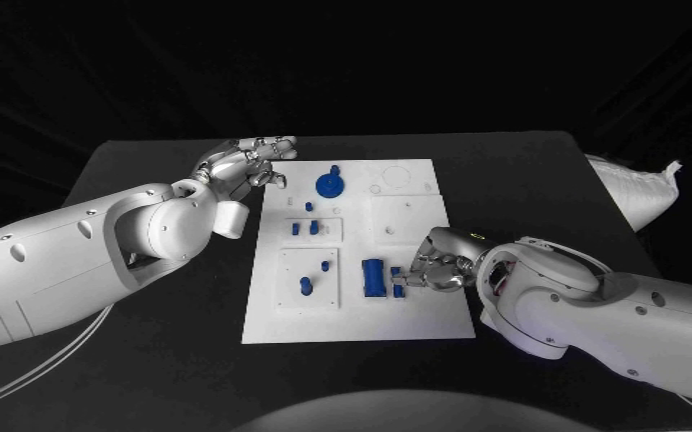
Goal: Assemble the parts on the task board
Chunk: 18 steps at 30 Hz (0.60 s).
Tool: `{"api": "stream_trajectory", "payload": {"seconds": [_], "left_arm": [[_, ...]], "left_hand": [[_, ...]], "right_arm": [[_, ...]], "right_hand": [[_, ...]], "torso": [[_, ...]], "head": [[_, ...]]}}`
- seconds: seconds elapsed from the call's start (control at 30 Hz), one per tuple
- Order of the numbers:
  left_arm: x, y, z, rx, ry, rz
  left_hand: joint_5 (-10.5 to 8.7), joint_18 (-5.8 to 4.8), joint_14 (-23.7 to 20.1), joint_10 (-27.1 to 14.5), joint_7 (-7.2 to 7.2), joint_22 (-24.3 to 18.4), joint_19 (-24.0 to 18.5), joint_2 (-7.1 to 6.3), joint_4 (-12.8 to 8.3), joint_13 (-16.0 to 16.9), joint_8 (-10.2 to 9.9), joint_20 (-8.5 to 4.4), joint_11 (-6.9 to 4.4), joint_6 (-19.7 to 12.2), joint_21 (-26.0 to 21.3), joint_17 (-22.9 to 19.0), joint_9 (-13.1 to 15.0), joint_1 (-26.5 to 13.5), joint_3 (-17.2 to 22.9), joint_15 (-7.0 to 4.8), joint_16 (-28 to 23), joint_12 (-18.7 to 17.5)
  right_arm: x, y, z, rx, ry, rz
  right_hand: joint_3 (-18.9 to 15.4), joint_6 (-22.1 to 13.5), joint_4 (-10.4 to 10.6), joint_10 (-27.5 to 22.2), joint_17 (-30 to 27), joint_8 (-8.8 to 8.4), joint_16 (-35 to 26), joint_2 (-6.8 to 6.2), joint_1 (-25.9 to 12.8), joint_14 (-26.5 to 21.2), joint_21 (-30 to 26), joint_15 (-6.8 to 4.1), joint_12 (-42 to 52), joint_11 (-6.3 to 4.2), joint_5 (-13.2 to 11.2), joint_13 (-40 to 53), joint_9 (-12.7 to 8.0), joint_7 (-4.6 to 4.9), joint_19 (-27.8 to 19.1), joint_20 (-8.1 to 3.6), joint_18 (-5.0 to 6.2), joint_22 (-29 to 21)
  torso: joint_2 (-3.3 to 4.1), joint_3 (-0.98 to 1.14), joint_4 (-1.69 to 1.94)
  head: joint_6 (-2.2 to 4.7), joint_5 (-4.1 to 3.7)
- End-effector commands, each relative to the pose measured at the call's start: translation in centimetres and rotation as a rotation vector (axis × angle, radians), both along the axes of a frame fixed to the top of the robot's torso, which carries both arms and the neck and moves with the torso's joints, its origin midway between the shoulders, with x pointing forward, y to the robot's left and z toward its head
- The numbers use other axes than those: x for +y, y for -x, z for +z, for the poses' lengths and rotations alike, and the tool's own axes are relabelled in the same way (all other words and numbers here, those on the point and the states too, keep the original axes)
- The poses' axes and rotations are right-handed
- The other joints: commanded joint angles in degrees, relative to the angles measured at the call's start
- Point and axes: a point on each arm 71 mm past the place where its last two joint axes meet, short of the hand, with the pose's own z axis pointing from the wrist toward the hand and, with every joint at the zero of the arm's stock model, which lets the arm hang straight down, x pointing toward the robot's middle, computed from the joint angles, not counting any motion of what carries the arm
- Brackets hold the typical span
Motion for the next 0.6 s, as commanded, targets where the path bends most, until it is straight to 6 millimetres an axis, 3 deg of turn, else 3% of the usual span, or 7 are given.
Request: {"api": "stream_trajectory", "payload": {"seconds": [0.03, 0.27, 0.37, 0.43, 0.47, 0.53, 0.6], "left_arm": [[-0.2, 0.0, 0.1, -0.01, 0.01, -0.017], [0.1, -0.4, -0.6, -0.009, 0.012, 0.014], [0.2, -0.8, -1.1, -0.005, 0.014, 0.037], [0.4, -1.1, -1.4, -0.002, 0.015, 0.058], [0.5, -1.2, -1.5, -0.001, 0.015, 0.067], [0.6, -1.6, -1.8, 0.0, 0.016, 0.089], [0.8, -2.1, -2.1, -0.001, 0.015, 0.116]], "left_hand": [[-0.19, 0.58, -0.38, -0.49, 0.09, -0.07, -0.1, 0.16, -0.15, 0.06, 0.25, 0.19, -0.11, -0.34, -0.3, -0.03, -0.02, 0.08, -0.12, -0.06, -0.01, 0.33], [-0.21, 0.54, -1.82, -0.81, 0.11, -0.24, -0.76, 0.09, 0.07, 0.02, 0.51, 0.32, -0.02, -0.34, -0.71, -2.55, 0.01, -0.33, -0.47, 0.1, -1.2, 0.72], [-0.19, 0.56, -7.1, -1.41, 0.06, -0.99, -2.98, 0.14, 0.21, -0.25, 0.91, 0.54, 0.07, -0.23, -2.26, -11.63, 0.02, -0.49, -0.79, 0.3, -6.34, 0.9], [-0.22, 0.68, -10.13, -1.63, -0.07, -2.03, -5.38, 0.12, 0.24, -0.63, 1.16, 0.67, 0.14, -0.18, -4.16, -14.61, -0.02, -0.51, -0.99, 0.43, -9.89, 0.82], [-0.2, 0.62, -11.81, -1.71, -0.17, -2.8, -7.07, 0.17, 0.27, -0.93, 1.29, 0.82, 0.16, -0.07, -5.53, -15.83, -0.03, -0.47, -0.98, 0.52, -12.38, 0.62], [-0.16, 0.53, -14.29, -1.51, -0.22, -4.36, -10.18, 0.53, 0.38, -1.52, 1.38, 1.17, 0.35, 0.11, -8.16, -18.43, -0.07, -0.33, -0.69, 0.79, -17.72, 0.14], [-0.21, 0.37, -16.57, -0.84, -0.18, -6.89, -14.7, 0.67, 0.39, -2.68, 1.18, 1.88, 0.33, 0.23, -12.15, -22.77, -0.12, 0.01, 0.13, 1.87, -26.85, -1.24]], "right_arm": [[-0.2, -0.4, 0.4, -0.041, -0.122, -0.018], [-2.7, -4.1, 1.8, -0.068, -0.504, -0.112], [-4.1, -5.9, 2.4, -0.091, -0.637, -0.158], [-5.0, -7.4, 2.6, -0.096, -0.74, -0.201], [-5.3, -8.0, 2.7, -0.097, -0.778, -0.218], [-5.9, -9.3, 2.6, -0.1, -0.853, -0.254], [-6.3, -11.1, 2.2, -0.102, -0.945, -0.296]], "right_hand": [[-0.53, -2.67, -0.94, 2.94, 10.29, -1.61, -1.03, -0.55, 1.84, 5.08, -1.6, 0.27, -2.99, 0.67, 0.21, 7.3, -0.44, 1.03, 1.01, 0.05, -0.03, -0.25], [-1.8, -8.52, -3.29, -0.99, 3.16, -4.55, -6.02, 0.22, 7.51, 3.38, -8.92, 2.2, -14.84, 2.89, 0.57, 1.59, -1.58, 3.52, -2.49, 1.86, 1.84, -9.09], [-2.2, -9.31, -4.5, -4.57, -3.83, -4.81, -11.59, 0.93, 9.53, 1.39, -15.57, 2.45, -24.71, 3.28, 0.29, -3.51, -1.76, 3.98, -5.49, 2.29, 3.3, -16.7], [-2.19, -10.53, -5.5, -9.31, -12.45, -5.21, -19.12, 1.54, 11.27, -1.33, -24.01, 2.82, -37.45, 3.59, 0.19, -10.36, -2.14, 4.41, -9.23, 2.54, 5.03, -26.02], [-2.11, -11.17, -5.86, -13.9, -21.02, -5.19, -27.41, 2.1, 12.14, -4.58, -33.06, 3.19, -48.69, 4.13, -0.08, -16.85, -2.51, 4.88, -13.47, 2.91, 6.64, -35.47], [-1.65, -11.73, -6.62, -16.42, -34.13, -5.23, -41.22, 2.82, 13.92, -9.44, -39.15, 3.84, -53.27, 4.63, -0.88, -21.03, -3.06, 5.45, -15.85, 3.53, 7.03, -40.35], [-0.75, -12.57, -7.38, -19.01, -39.19, -5.32, -50.54, 3.39, 16.11, -12.26, -46.01, 5.24, -60.74, 6.03, -1.94, -29.24, -4.06, 6.56, -17.97, 4.9, 6.92, -45.04]], "torso": [[-0.21, -0.13, 0.08], [-1.61, -0.62, 0.11], [-2.44, -0.9, 0.19], [-3.22, -1.25, 0.06], [-3.56, -1.41, -0.06], [-4.27, -1.7, -0.26], [-5.12, -1.88, -0.48]], "head": [[0.52, -0.2], [2.38, -0.7], [3.46, -1.08], [4.16, -1.17], [4.6, -1.17], [5.66, -1.14], [6.78, -1.29]]}}
